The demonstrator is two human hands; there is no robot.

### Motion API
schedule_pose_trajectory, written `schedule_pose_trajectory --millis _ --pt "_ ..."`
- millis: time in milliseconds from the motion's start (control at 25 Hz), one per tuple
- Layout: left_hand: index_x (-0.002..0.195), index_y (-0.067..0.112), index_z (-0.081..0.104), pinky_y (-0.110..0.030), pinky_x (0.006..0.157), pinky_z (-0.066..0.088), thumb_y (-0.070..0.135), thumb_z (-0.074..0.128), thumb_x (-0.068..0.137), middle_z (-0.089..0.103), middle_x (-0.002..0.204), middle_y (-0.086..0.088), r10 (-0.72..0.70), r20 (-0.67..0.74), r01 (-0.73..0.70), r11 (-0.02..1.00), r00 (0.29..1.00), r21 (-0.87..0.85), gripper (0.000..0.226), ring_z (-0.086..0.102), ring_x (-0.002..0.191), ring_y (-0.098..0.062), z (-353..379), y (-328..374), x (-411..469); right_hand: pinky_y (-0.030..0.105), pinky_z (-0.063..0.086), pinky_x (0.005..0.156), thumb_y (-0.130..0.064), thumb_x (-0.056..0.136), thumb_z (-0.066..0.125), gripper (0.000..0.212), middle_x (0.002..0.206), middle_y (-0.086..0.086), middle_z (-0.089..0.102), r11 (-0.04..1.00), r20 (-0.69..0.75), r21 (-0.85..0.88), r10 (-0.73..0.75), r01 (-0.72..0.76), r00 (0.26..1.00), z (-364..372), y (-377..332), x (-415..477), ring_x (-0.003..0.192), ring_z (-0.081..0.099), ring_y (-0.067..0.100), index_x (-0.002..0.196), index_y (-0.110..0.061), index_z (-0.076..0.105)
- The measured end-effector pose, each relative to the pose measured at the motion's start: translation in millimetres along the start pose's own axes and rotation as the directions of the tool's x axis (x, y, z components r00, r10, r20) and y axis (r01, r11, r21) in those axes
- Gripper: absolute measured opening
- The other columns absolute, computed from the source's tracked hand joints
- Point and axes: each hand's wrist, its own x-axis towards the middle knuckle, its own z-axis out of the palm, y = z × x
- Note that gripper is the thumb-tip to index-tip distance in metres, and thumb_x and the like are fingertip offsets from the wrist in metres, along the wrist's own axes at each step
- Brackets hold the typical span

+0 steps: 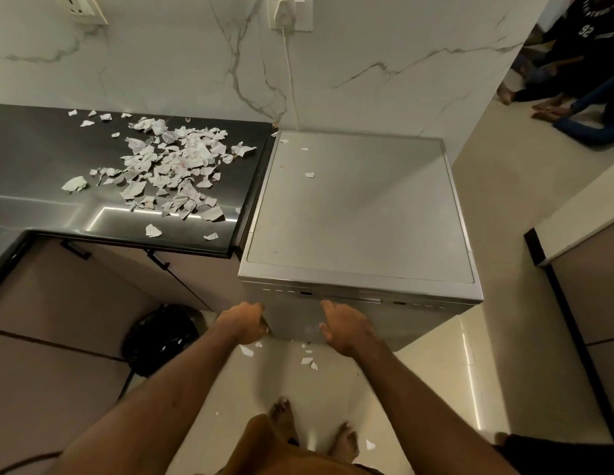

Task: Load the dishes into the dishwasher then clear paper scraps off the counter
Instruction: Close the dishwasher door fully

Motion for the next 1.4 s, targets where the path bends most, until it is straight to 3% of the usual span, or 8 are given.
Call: schedule_pose_trajectory --millis 400,640,720,800,880,1040,1200,1400 --pt "0.162 0.023 0.014 -0.051 0.108 0.048 0.040 0.065 0.088 0.053 0.145 -0.017 0.017 0.014 -0.016 0.999 1.000 -0.043 0.092 0.056 0.130 -0.037 6.4 -23.6 33.0 0.046 0.049 0.105 -0.035 0.105 0.052 0.063 0.149 0.016 0.055 0.967 0.084 0.112 0.219 -0.228 0.972 23.4 -41.4 -2.6 0.132 0.057 0.040 0.159 -0.015 0.027" --pt "0.161 0.014 0.020 -0.049 0.110 0.046 0.037 0.066 0.088 0.049 0.150 -0.021 0.044 0.102 -0.033 0.994 0.994 -0.107 0.089 0.053 0.134 -0.039 5.6 -26.1 46.4 0.048 0.050 0.105 -0.040 0.104 0.054 0.063 0.148 0.016 0.057 0.951 0.051 0.144 0.268 -0.272 0.962 19.6 -55.9 4.3 0.131 0.058 0.041 0.156 -0.015 0.030" --pt "0.154 0.006 0.029 -0.043 0.096 0.056 0.028 0.063 0.092 0.056 0.140 -0.022 0.033 0.133 -0.001 0.973 0.991 -0.232 0.074 0.062 0.120 -0.036 6.8 -27.3 55.0 0.048 0.050 0.104 -0.038 0.104 0.054 0.063 0.148 0.016 0.056 0.948 0.045 0.138 0.284 -0.287 0.958 17.3 -55.0 6.0 0.131 0.058 0.041 0.156 -0.016 0.029" --pt "0.138 0.001 0.045 -0.033 0.066 0.057 0.015 0.062 0.093 0.065 0.110 -0.018 -0.002 0.193 0.120 0.789 0.981 -0.603 0.050 0.068 0.086 -0.024 6.3 -19.5 54.6 0.049 0.051 0.103 -0.037 0.104 0.053 0.062 0.148 0.016 0.056 0.941 0.032 0.147 0.302 -0.304 0.953 14.9 -52.5 6.7 0.130 0.058 0.041 0.157 -0.017 0.028" --pt "0.109 0.002 0.058 -0.027 0.053 0.049 0.003 0.059 0.094 0.058 0.075 -0.010 -0.011 0.276 0.257 0.404 0.961 -0.878 0.015 0.056 0.061 -0.014 3.9 -6.7 50.1 0.049 0.051 0.103 -0.037 0.104 0.054 0.064 0.148 0.016 0.056 0.937 0.024 0.158 0.312 -0.312 0.950 14.4 -49.8 6.9 0.130 0.058 0.041 0.158 -0.018 0.026" --pt "0.083 0.007 0.056 -0.019 0.042 0.044 -0.006 0.052 0.093 0.055 0.064 -0.007 -0.019 0.326 0.322 -0.113 0.945 -0.940 0.017 0.051 0.053 -0.012 -5.6 7.4 55.9 0.050 0.051 0.103 -0.031 0.104 0.051 0.064 0.146 0.017 0.057 0.933 0.034 0.151 0.326 -0.327 0.945 18.0 -43.9 2.6 0.128 0.058 0.042 0.160 -0.020 0.022" --pt "0.086 0.008 0.054 -0.016 0.038 0.036 -0.009 0.043 0.090 0.052 0.063 -0.006 -0.062 0.331 0.307 -0.249 0.941 -0.919 0.020 0.045 0.053 -0.010 5.6 18.8 55.3 0.050 0.052 0.101 -0.028 0.105 0.051 0.063 0.141 0.018 0.060 0.930 0.023 0.129 0.343 -0.343 0.939 16.8 -35.1 -0.4 0.124 0.061 0.042 0.160 -0.020 0.022" --pt "0.119 0.014 0.043 -0.017 0.035 0.032 -0.013 0.038 0.086 0.053 0.069 -0.008 -0.037 0.340 0.307 -0.347 0.940 -0.886 0.043 0.053 0.047 -0.010 32.5 26.7 60.6 0.049 0.052 0.101 -0.027 0.105 0.051 0.062 0.142 0.018 0.060 0.932 0.021 0.124 0.341 -0.341 0.940 18.2 -31.4 -0.9 0.124 0.061 0.042 0.160 -0.019 0.023"
